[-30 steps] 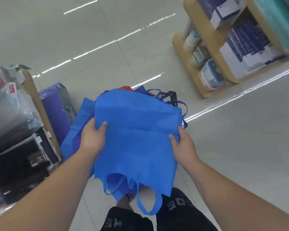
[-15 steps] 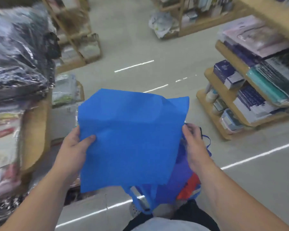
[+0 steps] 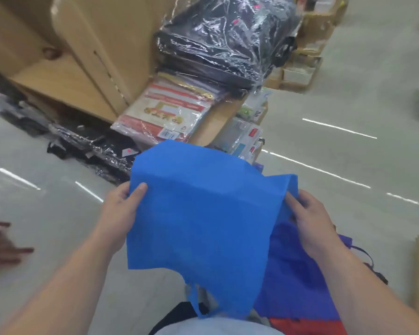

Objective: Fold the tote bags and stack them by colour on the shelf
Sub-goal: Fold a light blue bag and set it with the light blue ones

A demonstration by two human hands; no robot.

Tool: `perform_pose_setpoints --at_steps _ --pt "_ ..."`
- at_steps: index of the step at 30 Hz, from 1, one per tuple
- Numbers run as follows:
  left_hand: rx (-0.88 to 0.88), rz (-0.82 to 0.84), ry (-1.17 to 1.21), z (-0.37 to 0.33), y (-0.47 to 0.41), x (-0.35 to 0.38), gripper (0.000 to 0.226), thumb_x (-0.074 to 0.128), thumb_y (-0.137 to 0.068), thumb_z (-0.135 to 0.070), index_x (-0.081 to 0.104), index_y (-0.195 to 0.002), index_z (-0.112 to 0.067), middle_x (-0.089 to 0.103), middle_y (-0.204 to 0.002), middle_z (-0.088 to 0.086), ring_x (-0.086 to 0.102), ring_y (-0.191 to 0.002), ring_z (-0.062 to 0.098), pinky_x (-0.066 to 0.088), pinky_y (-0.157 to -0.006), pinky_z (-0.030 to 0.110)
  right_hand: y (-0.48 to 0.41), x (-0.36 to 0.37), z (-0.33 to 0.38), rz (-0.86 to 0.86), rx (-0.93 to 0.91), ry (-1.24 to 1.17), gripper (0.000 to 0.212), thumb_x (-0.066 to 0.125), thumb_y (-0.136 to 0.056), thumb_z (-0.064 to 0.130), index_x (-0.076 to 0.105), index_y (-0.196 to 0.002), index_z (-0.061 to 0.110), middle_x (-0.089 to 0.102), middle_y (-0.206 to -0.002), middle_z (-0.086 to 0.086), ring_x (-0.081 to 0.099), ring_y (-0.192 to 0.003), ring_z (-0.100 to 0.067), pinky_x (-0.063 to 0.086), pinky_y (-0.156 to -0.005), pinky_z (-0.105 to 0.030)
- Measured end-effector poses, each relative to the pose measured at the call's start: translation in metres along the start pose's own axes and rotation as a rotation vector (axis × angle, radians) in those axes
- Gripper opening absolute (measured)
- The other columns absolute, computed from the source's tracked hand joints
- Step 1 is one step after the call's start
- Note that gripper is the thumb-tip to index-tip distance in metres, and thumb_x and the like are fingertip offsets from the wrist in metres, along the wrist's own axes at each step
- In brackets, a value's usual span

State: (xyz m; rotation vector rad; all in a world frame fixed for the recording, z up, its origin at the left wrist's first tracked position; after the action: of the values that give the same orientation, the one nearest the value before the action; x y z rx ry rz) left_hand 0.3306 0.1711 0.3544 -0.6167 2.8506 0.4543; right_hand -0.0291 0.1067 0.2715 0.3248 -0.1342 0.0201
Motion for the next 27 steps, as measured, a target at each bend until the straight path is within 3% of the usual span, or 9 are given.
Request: perform_pose_setpoints --at_steps 4,7,10,14,17,20,21,24,27 --pt "-0.055 -0.239 0.075 0.02 0.015 -0.06 0.02 0.055 -0.103 -0.028 0.072 -0.097 -0.017 0.078 -0.095 -0.002 0.074 -0.082 0.016 0.056 -0.074 0.036 -0.003 0.032 0.007 0.147 0.071 -0.052 0.032 0.056 -0.1 0.027 0.065 -0.115 0.0 0.068 -0.124 -0.021 0.067 -0.105 -0.03 0.052 -0.089 -0.042" --pt "-0.078 -0.288 0.098 0.034 0.019 -0.096 0.021 0.055 -0.104 -0.026 0.071 -0.095 -0.015 0.078 -0.089 -0.002 0.073 -0.074 0.011 0.055 -0.065 0.03 -0.008 0.068 0.02 0.231 0.117 -0.1 0.038 0.053 -0.1 0.032 0.065 -0.121 0.003 0.067 -0.129 -0.017 0.065 -0.115 -0.03 0.05 -0.095 -0.041" --pt "-0.1 -0.267 0.181 0.043 0.013 -0.129 0.019 0.056 -0.102 -0.029 0.072 -0.103 -0.019 0.078 -0.099 -0.004 0.075 -0.085 0.013 0.056 -0.067 0.028 -0.012 0.115 0.031 0.279 0.119 -0.173 0.035 0.045 -0.106 0.029 0.064 -0.127 0.009 0.068 -0.13 -0.007 0.063 -0.122 -0.024 0.048 -0.105 -0.042" --pt "-0.015 -0.228 0.267 0.045 0.0 -0.195 0.049 0.075 -0.073 -0.052 0.069 -0.112 -0.022 0.076 -0.11 -0.004 0.074 -0.098 0.014 0.059 -0.074 0.029 -0.01 0.196 0.044 0.316 -0.021 0.033 0.022 0.051 -0.104 0.031 0.069 -0.093 0.027 0.074 -0.103 0.0 0.068 -0.093 -0.018 0.055 -0.077 -0.035" --pt "0.017 -0.288 0.283 0.051 -0.022 -0.257 0.017 0.065 -0.092 -0.028 0.069 -0.106 -0.02 0.078 -0.102 -0.004 0.075 -0.091 0.014 0.059 -0.067 0.023 -0.013 0.268 0.048 0.211 -0.17 0.147 0.015 0.059 -0.102 0.025 0.064 -0.088 0.025 0.071 -0.087 -0.002 0.066 -0.078 -0.017 0.05 -0.072 -0.038" --pt "0.023 -0.388 0.288 0.066 -0.048 -0.328 0.012 0.059 -0.099 -0.011 0.069 -0.103 -0.017 0.078 -0.102 0.0 0.075 -0.088 0.014 0.059 -0.066 0.022 -0.019 0.344 0.047 0.131 -0.192 0.118 0.011 0.064 -0.099 0.016 0.066 -0.102 0.026 0.074 -0.086 -0.014 0.069 -0.073 -0.025 0.056 -0.066 -0.045" --pt "0.028 -0.435 0.291 0.07 -0.056 -0.352 0.009 0.061 -0.098 -0.009 0.067 -0.101 -0.016 0.077 -0.103 0.003 0.074 -0.084 0.013 0.059 -0.066 0.022 -0.019 0.368 0.047 0.147 -0.184 0.132 0.018 0.064 -0.099 0.015 0.064 -0.114 0.026 0.076 -0.088 -0.013 0.071 -0.075 -0.023 0.058 -0.065 -0.042" --pt "0.06 -0.534 0.327 0.081 -0.081 -0.423 0.02 0.063 -0.096 -0.003 0.059 -0.112 -0.016 0.072 -0.112 0.004 0.072 -0.086 0.011 0.059 -0.07 0.024 -0.016 0.446 0.04 0.399 -0.114 0.118 0.054 0.062 -0.098 0.016 0.043 -0.147 0.031 0.077 -0.104 0.003 0.074 -0.097 -0.016 0.059 -0.072 -0.031" --pt "0.123 -0.591 0.32 0.083 -0.097 -0.468 0.045 0.064 -0.095 -0.002 0.055 -0.133 -0.024 0.075 -0.099 -0.013 0.072 -0.088 0.008 0.058 -0.073 0.022 -0.012 0.497 0.033 0.585 -0.071 0.14 0.073 0.062 -0.095 0.001 0.034 -0.151 0.038 0.072 -0.123 0.001 0.07 -0.112 -0.017 0.058 -0.078 -0.023"
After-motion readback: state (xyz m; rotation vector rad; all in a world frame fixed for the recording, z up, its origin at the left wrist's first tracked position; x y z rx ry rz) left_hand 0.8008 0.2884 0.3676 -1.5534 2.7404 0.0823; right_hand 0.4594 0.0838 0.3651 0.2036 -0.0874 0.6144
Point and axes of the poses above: each hand's wrist, its own y-axis away from the middle knuckle, its own x-axis out of the palm, z = x × y, the point moved 2 cm from there along -y, towards the middle knuckle
